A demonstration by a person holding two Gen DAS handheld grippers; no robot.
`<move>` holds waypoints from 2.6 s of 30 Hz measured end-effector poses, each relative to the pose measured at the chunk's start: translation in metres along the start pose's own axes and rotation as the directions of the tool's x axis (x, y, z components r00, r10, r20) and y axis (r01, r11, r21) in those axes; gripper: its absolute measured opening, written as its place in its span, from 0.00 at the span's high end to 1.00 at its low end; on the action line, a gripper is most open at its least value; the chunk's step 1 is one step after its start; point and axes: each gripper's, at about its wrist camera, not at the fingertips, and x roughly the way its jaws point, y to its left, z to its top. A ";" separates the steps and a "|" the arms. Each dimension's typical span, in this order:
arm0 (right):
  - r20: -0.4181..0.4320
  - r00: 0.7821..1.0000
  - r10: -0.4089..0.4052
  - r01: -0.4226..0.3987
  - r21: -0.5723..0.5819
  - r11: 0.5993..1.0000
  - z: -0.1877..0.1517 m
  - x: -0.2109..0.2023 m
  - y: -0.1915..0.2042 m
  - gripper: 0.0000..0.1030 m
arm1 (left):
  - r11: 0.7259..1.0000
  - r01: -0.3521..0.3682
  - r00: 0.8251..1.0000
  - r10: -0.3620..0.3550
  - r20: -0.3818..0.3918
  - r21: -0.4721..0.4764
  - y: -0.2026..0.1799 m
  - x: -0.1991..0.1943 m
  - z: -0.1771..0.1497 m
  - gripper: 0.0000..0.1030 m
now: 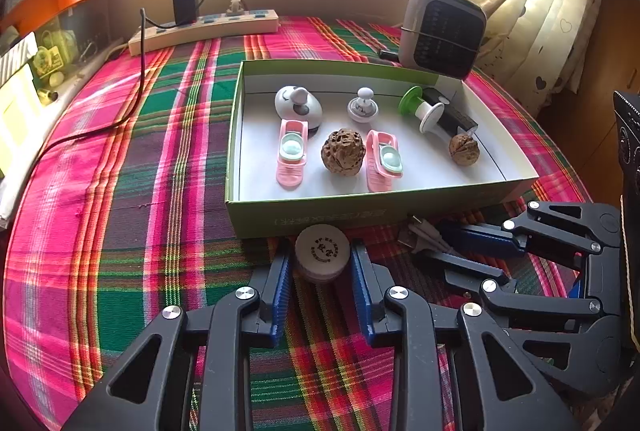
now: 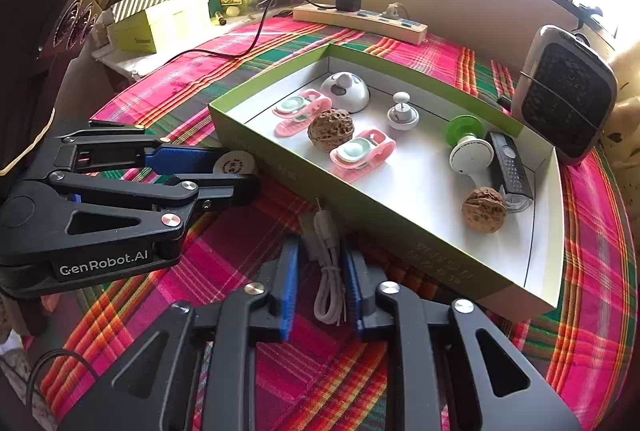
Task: Organize objects
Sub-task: 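Close the left tool on the white jar while the right tool closes on the cable, then carry the held jar and cable over the white box interior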
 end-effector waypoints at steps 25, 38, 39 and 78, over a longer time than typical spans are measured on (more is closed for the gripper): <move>0.006 1.000 -0.010 0.010 0.014 1.000 -0.001 -0.002 0.000 0.82 | 1.000 -0.005 1.000 0.005 0.001 0.007 -0.001 -0.001 0.000 0.75; 0.016 1.000 -0.013 0.012 0.030 0.999 -0.003 -0.006 0.000 0.82 | 1.000 -0.005 1.000 0.005 0.004 0.009 -0.001 -0.003 0.000 0.75; 0.015 1.000 -0.013 0.013 0.031 0.999 -0.003 -0.006 0.000 0.82 | 1.000 -0.006 1.000 0.006 0.005 0.010 -0.001 -0.003 0.000 0.75; 0.100 0.994 -0.035 0.023 0.121 0.992 0.008 -0.049 -0.026 0.82 | 0.997 0.003 0.997 -0.010 0.081 0.080 -0.026 -0.033 0.027 0.75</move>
